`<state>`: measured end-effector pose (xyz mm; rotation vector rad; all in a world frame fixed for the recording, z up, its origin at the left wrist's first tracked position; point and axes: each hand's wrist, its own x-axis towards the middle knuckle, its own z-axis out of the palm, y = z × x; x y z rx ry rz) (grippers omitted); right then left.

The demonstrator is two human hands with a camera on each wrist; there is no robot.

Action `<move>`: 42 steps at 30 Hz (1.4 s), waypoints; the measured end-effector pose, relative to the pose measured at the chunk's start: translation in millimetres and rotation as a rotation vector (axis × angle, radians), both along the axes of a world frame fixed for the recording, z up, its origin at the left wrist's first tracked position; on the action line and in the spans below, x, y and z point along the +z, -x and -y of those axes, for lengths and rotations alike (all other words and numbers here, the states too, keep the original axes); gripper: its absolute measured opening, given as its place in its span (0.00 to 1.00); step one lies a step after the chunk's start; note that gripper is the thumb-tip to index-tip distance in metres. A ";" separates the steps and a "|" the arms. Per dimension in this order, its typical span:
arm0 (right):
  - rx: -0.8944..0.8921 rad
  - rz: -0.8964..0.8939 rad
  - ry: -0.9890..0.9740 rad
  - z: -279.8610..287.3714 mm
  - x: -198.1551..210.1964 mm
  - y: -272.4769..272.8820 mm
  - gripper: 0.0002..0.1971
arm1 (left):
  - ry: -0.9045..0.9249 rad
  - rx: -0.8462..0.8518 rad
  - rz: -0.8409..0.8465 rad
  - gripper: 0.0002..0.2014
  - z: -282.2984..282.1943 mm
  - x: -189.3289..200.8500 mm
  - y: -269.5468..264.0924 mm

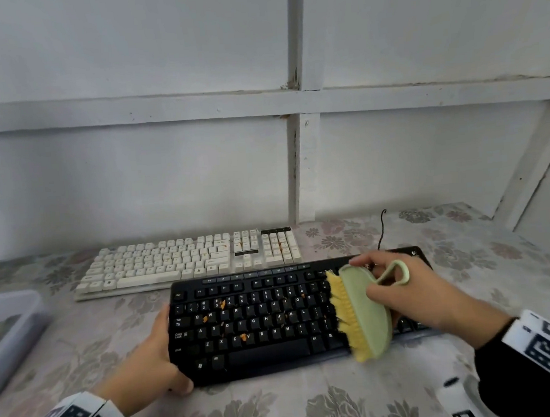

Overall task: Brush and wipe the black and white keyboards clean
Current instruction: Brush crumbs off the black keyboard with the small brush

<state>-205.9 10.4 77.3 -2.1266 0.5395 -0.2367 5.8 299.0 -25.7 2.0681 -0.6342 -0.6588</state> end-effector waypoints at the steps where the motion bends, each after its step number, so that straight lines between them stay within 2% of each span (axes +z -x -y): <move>1: 0.022 -0.035 -0.005 -2.1 -3.9 6.8 0.18 | 0.003 0.001 -0.006 0.56 0.5 0.9 0.7; 4: 0.069 -0.108 -0.063 -2.7 -4.6 19.5 0.19 | 0.007 0.000 -0.011 0.56 1.7 4.0 2.1; 9: -0.038 0.107 -0.033 8.6 14.2 0.1 0.19 | 0.021 0.006 -0.021 0.54 2.1 4.6 3.3; 12: -0.045 0.164 -0.027 7.3 18.1 -23.3 0.19 | 0.033 0.004 -0.020 0.54 2.1 5.6 3.8; 15: -0.029 0.125 -0.052 2.7 14.6 -31.8 0.18 | 0.049 0.007 -0.025 0.55 2.9 4.7 2.7; 21: 0.003 0.026 0.017 -7.6 -7.2 -7.4 0.19 | 0.033 0.014 0.004 0.54 1.3 -1.1 0.0; 25: 0.074 -0.050 -0.097 -16.7 -8.1 10.7 0.20 | 0.020 0.006 -0.001 0.56 2.2 0.2 0.2; 27: 0.084 -0.044 -0.114 -16.5 -0.3 13.9 0.20 | 0.019 0.011 -0.013 0.57 2.5 0.9 0.8; 30: 0.032 0.065 -0.049 -9.2 14.2 6.6 0.19 | 0.022 0.012 -0.018 0.58 2.7 0.8 0.9; 33: -0.041 0.159 -0.071 0.5 20.0 -11.1 0.19 | 0.011 0.011 -0.010 0.58 2.7 2.1 1.6; 37: -0.041 0.120 -0.071 1.0 13.4 -21.8 0.20 | 0.019 0.005 -0.011 0.56 3.3 4.7 4.1; 42: 0.015 0.025 -0.029 -10.6 -9.4 -1.3 0.20 | 0.041 -0.010 -0.021 0.56 3.2 6.6 6.3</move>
